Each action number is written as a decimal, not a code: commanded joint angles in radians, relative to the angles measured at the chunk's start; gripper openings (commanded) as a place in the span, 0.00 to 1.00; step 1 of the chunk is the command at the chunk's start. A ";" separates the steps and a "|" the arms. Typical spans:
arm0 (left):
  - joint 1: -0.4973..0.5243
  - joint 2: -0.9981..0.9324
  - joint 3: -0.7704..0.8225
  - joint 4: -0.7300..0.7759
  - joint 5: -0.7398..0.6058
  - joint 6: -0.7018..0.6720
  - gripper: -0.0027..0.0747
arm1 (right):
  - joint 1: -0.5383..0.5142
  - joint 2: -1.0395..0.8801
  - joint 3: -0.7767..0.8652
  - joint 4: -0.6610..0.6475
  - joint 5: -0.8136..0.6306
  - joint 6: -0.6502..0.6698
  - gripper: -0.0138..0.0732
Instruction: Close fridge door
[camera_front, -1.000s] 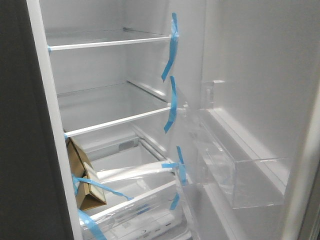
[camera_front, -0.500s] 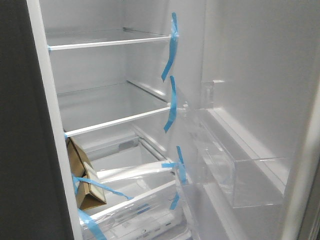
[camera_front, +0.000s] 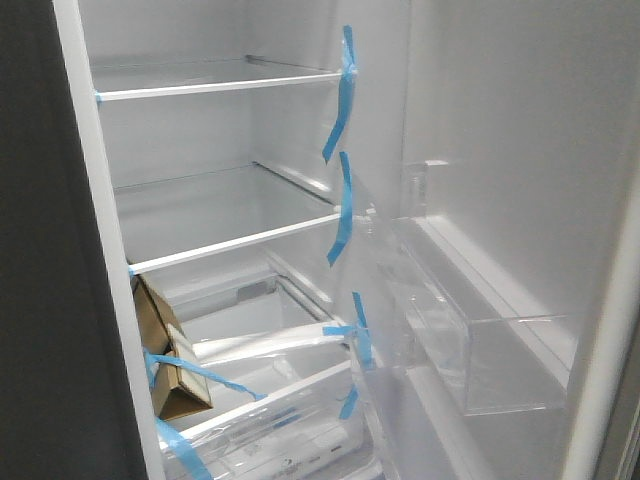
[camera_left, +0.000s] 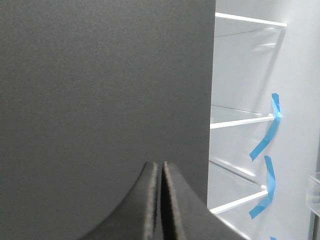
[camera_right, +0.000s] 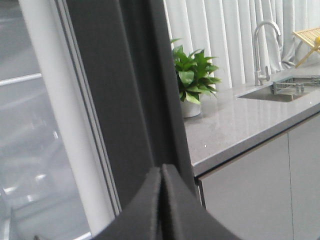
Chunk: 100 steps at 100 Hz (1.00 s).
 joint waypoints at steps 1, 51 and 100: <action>0.002 -0.011 0.035 -0.004 -0.073 -0.002 0.01 | -0.006 0.056 -0.111 0.002 -0.015 0.004 0.11; 0.002 -0.011 0.035 -0.004 -0.073 -0.002 0.01 | -0.006 0.067 -0.152 0.041 -0.091 0.043 0.11; 0.002 -0.011 0.035 -0.004 -0.073 -0.002 0.01 | -0.251 0.199 -0.180 0.744 -0.180 -0.311 0.11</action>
